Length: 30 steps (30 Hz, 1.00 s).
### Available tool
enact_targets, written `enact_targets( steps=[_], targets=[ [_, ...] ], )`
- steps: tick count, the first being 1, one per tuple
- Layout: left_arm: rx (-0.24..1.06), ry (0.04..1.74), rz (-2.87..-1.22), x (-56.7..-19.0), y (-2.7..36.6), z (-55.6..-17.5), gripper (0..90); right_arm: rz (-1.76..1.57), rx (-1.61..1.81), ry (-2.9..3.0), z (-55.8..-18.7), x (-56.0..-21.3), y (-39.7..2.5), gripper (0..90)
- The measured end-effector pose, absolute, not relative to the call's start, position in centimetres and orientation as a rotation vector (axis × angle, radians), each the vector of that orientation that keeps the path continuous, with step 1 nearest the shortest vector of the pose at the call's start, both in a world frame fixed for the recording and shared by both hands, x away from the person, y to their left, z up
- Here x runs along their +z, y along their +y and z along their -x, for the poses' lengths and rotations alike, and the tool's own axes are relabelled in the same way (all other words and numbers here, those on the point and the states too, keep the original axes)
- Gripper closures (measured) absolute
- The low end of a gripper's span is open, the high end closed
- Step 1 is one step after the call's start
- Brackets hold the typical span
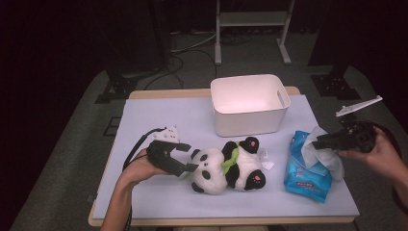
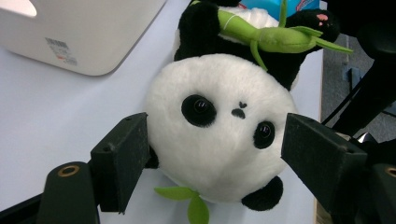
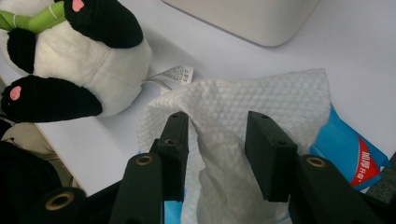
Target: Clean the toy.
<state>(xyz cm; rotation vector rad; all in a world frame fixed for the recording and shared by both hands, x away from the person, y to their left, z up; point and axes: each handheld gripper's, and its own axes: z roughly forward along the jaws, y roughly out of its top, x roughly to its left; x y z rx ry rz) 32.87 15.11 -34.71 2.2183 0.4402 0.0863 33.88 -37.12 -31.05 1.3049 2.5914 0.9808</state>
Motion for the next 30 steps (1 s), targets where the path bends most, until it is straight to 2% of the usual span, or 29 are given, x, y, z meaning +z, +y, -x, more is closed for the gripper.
enact_targets(
  steps=[14,25,30],
  targets=[
    [0.091,0.431,-2.215,-34.6,15.2,-32.8,20.4,-1.265,0.971,2.617,-34.0,-30.7,-36.4,56.0],
    [0.091,0.446,-2.208,-34.7,15.4,-32.8,19.9,-1.250,0.942,2.610,-34.1,-30.0,-35.8,63.4],
    [0.096,0.453,-2.208,-34.8,15.6,-32.9,19.7,-1.243,0.952,2.620,-34.2,-30.1,-35.7,63.3]
  ],
)
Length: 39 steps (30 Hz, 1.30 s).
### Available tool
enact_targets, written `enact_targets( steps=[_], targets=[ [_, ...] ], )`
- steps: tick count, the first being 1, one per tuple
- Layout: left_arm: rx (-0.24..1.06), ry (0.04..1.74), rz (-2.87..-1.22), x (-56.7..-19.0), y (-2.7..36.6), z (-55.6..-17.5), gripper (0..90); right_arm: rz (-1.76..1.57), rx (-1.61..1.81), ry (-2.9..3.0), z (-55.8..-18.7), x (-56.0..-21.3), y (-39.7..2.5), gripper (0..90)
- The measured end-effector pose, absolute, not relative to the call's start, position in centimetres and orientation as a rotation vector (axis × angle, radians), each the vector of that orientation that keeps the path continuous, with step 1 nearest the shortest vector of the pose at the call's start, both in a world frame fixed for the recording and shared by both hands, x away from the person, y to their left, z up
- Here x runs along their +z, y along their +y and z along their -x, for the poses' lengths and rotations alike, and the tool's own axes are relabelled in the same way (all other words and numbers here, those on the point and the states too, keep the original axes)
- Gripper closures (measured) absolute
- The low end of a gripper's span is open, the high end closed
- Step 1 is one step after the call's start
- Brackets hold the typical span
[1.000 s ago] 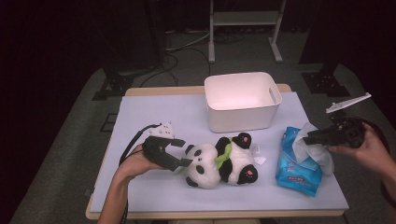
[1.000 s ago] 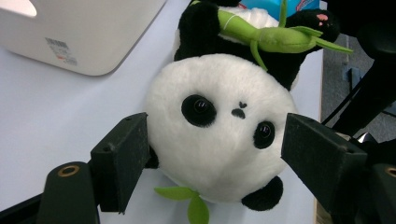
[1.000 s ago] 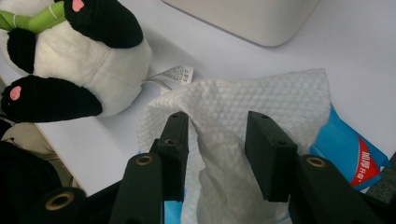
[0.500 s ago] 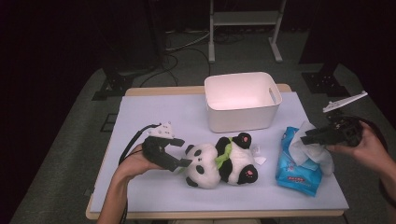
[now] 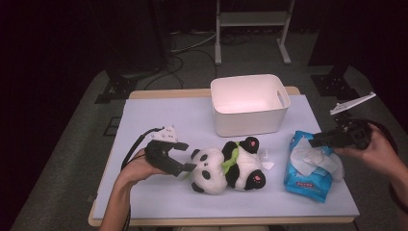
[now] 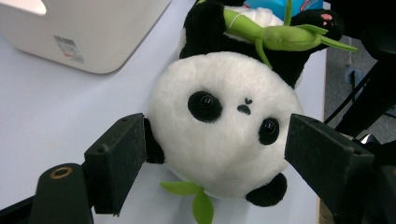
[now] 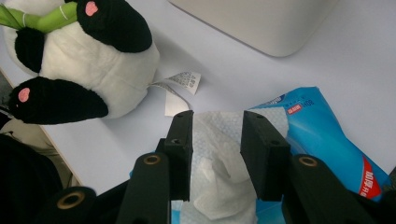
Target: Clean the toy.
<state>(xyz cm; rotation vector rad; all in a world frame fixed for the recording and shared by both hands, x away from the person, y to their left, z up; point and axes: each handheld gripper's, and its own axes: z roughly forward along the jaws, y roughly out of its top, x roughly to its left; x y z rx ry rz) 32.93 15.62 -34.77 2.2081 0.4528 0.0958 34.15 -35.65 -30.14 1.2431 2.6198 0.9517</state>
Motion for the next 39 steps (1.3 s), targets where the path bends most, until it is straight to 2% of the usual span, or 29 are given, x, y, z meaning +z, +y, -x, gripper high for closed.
enact_targets(
  steps=[17,19,39],
  targets=[
    [0.121,0.521,-2.204,-35.4,16.8,-33.3,16.2,-1.179,1.002,2.663,-35.1,-30.1,-34.2,59.1],
    [0.126,0.533,-2.203,-35.4,16.9,-33.3,13.5,-1.172,1.005,2.669,-35.2,-30.1,-34.0,58.9],
    [0.133,0.569,-2.198,-35.8,17.7,-33.5,10.6,-1.103,1.047,2.709,-36.2,-29.7,-32.3,55.9]
  ],
)
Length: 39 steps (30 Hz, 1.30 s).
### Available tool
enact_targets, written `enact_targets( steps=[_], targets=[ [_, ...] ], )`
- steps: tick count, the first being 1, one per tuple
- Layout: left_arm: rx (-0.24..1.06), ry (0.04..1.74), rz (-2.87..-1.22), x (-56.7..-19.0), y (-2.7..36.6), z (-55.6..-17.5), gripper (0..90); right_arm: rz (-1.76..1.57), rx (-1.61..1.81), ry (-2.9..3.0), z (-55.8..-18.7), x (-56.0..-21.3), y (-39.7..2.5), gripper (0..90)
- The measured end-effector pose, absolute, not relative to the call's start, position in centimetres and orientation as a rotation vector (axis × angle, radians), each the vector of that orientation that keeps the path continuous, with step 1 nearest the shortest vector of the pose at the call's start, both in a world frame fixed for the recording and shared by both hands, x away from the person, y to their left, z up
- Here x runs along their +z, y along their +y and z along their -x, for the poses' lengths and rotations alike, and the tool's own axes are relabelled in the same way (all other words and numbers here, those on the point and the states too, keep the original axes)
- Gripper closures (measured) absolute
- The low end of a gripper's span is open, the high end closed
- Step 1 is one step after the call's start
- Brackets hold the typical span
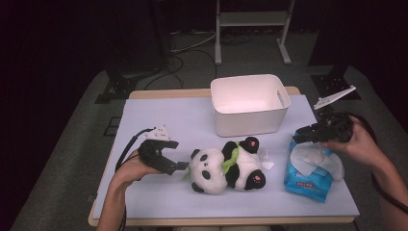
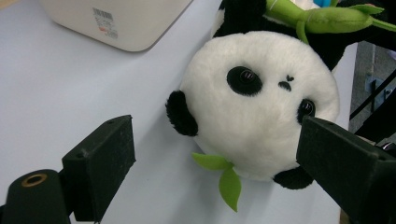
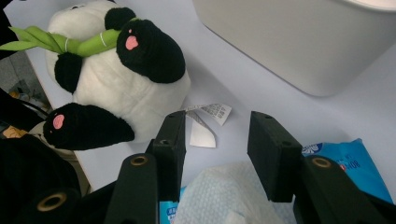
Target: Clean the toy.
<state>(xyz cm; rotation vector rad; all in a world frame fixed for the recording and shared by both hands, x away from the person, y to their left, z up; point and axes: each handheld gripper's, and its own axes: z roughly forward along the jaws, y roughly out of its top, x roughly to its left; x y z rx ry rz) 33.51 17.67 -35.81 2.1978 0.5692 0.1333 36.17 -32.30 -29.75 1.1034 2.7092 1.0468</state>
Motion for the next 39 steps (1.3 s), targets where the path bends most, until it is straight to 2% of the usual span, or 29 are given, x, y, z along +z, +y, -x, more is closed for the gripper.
enact_targets(
  steps=[20,39],
  targets=[
    [0.141,0.603,-2.183,-36.0,18.5,-34.0,10.3,-0.992,1.068,2.768,-38.3,-28.5,-29.0,54.2],
    [0.146,0.639,-2.174,-36.5,19.7,-34.4,10.2,-0.859,1.061,2.826,-41.9,-27.0,-24.6,54.2]
  ],
)
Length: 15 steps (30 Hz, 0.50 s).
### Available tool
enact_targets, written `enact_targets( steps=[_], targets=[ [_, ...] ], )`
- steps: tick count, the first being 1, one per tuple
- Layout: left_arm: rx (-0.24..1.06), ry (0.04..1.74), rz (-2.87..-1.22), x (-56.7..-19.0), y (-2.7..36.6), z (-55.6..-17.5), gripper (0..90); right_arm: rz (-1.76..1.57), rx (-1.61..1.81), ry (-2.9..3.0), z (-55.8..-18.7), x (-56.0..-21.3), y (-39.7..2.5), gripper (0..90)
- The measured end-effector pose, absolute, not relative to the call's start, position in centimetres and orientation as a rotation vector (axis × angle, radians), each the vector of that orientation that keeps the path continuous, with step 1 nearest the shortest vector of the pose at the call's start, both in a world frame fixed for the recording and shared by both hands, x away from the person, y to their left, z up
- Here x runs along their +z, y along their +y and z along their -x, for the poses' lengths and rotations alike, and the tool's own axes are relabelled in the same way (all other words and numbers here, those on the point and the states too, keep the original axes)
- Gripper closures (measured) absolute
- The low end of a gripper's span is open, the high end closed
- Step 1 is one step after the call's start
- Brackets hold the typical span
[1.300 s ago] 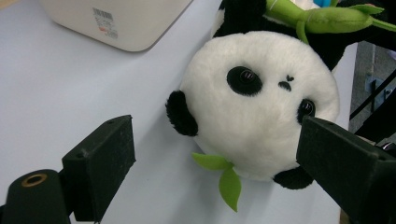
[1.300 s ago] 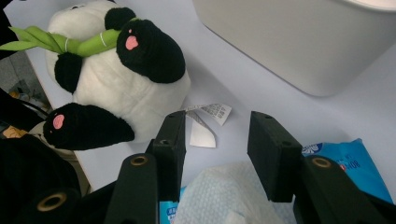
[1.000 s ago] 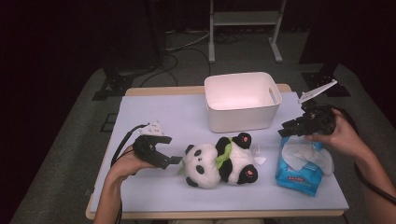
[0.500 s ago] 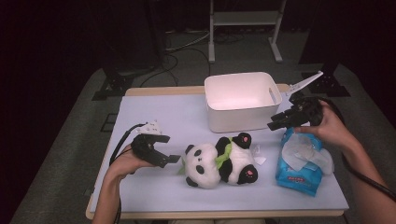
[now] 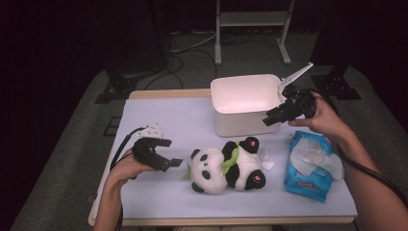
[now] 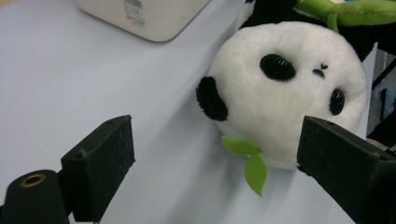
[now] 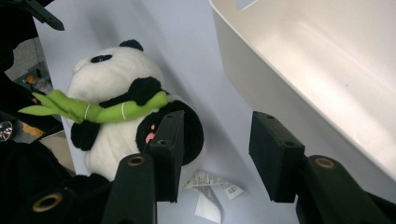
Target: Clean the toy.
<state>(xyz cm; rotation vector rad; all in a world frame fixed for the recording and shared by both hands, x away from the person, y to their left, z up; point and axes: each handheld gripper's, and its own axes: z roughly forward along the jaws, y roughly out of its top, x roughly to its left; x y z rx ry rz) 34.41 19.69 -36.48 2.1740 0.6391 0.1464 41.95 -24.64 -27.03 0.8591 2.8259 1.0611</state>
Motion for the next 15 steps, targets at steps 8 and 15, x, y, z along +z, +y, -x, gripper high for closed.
enact_targets(
  steps=[8,15],
  targets=[
    [0.153,0.657,-2.184,-36.8,20.1,-34.5,9.7,-0.843,1.034,2.850,-43.7,-26.9,-23.2,53.6],
    [0.156,0.652,-2.182,-36.7,20.4,-34.4,9.7,-0.831,0.993,2.869,-44.8,-27.0,-21.9,53.5]
  ],
)
